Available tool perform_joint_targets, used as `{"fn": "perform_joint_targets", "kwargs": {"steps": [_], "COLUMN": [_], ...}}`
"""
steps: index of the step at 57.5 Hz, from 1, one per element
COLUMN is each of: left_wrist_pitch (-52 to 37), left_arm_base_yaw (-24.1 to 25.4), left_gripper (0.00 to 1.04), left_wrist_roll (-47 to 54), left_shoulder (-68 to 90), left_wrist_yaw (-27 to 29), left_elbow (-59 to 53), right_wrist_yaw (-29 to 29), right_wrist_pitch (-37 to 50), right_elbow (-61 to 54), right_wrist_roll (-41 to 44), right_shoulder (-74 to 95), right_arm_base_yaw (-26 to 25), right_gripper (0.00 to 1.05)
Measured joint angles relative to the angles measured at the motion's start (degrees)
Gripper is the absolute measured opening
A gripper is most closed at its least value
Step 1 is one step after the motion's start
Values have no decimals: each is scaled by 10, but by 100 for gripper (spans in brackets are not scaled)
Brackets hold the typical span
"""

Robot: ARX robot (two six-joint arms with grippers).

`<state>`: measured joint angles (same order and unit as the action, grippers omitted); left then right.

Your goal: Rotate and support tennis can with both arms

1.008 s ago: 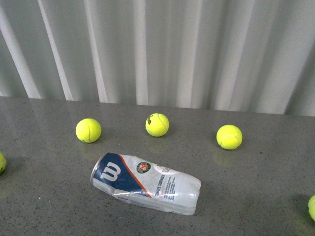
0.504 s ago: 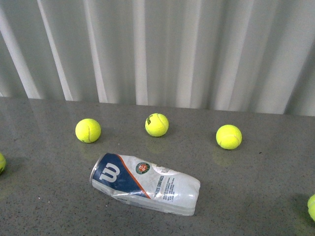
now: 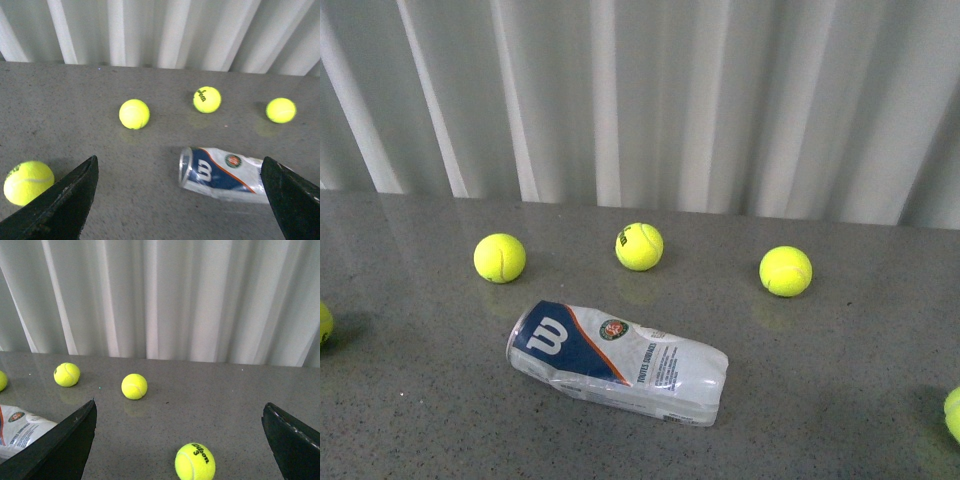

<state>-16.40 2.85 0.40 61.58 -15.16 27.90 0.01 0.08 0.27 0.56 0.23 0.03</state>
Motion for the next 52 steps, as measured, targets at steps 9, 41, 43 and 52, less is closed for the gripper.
{"fn": "perform_joint_targets", "kwargs": {"steps": [9,41,43,52], "left_wrist_pitch": [0,27,24,-16], "left_arm_base_yaw": [-27,-48,-50,-62], "left_gripper": [98,98,98,98], "left_wrist_roll": [37,80,80,55], "left_shoulder": [266,554,563,599], "left_wrist_yaw": [-11,-151,-152,-182], "left_elbow": [142,282,285,288], "right_wrist_yaw": [0,0,0,0], "right_wrist_pitch": [0,0,0,0], "right_elbow": [0,0,0,0], "right_wrist_roll": [0,0,0,0], "right_shoulder": [0,0,0,0], "right_arm_base_yaw": [0,0,0,0], "right_gripper": [97,97,97,97]}}
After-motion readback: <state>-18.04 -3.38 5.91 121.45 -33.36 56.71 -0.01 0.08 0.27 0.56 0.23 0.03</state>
